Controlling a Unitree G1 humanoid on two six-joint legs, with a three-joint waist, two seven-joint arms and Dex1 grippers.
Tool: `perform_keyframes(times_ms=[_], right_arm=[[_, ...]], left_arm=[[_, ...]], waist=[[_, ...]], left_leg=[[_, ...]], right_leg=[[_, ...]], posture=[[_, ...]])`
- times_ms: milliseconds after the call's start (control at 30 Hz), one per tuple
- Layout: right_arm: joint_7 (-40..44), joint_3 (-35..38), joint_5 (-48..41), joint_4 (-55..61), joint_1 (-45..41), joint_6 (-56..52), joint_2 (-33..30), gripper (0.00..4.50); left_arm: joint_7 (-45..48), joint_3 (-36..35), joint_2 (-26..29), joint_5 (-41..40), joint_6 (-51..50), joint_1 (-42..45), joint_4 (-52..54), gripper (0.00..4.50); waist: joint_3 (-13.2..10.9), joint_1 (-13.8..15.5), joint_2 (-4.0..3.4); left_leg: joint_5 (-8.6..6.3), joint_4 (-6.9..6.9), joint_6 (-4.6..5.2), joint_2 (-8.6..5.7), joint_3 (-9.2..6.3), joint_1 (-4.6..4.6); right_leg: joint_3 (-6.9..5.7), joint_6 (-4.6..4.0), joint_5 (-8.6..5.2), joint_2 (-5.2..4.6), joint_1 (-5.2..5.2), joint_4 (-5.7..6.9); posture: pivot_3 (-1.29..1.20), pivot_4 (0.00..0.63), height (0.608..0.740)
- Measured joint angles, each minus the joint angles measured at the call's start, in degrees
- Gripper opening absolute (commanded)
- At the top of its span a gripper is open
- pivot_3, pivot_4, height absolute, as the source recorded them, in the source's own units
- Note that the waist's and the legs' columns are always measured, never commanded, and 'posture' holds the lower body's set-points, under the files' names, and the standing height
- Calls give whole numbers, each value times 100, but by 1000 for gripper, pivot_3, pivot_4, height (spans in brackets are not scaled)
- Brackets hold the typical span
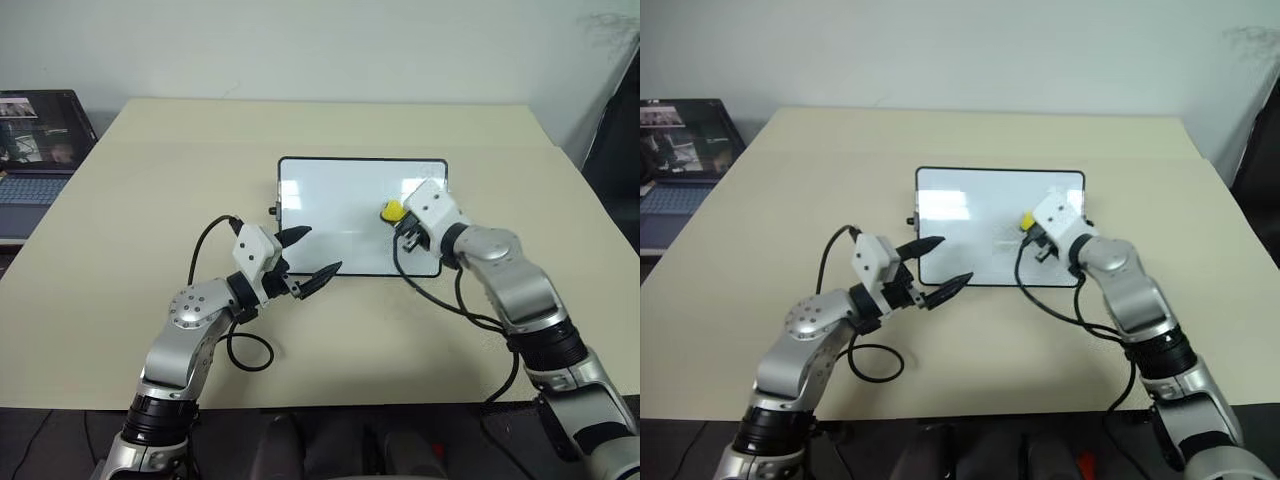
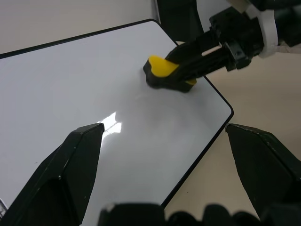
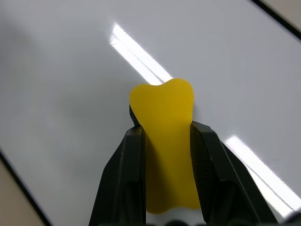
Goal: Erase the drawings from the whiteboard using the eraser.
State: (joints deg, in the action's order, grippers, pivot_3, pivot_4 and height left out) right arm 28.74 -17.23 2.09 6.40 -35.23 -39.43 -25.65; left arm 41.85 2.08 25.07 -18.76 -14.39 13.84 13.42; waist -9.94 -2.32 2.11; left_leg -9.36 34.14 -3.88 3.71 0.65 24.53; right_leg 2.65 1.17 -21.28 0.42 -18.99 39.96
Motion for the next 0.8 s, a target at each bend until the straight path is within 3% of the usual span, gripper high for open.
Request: perform_keyframes(times_ms=[233,400,533,800], right_arm=[[212,-301,106,48,75,-102,129,975],[397,88,-91,594,-126,-788,-45,975],[450,496,-111,771,-778,-931,-320,975],[310,235,360,-682,-1135,241,-379,975]], left_arm=[[-7,0,-1,3,2,-77,5,4500],[-9,-5,-1,3,3,-110,18,4500],[-7,-5,-1,3,3,-139,21,4500],[-6,-11,15,3,2,-206,30,4500]], waist=[[-1,-25,0],[-9,20,-7],[-10,48,-8],[-13,44,-13]], left_leg=[[9,-1,13,2,-10,-64],[8,-9,13,-3,-14,-12],[9,-11,12,-3,-11,40],[6,-23,12,-3,1,40]], right_leg=[[-1,9,-4,-17,64,-5],[-2,-4,5,-23,17,-6],[-2,-6,6,-6,-37,-11],[0,-6,5,-10,-29,-45]], posture=[[0,150,740],[0,150,740],[0,150,740],[0,150,740]])
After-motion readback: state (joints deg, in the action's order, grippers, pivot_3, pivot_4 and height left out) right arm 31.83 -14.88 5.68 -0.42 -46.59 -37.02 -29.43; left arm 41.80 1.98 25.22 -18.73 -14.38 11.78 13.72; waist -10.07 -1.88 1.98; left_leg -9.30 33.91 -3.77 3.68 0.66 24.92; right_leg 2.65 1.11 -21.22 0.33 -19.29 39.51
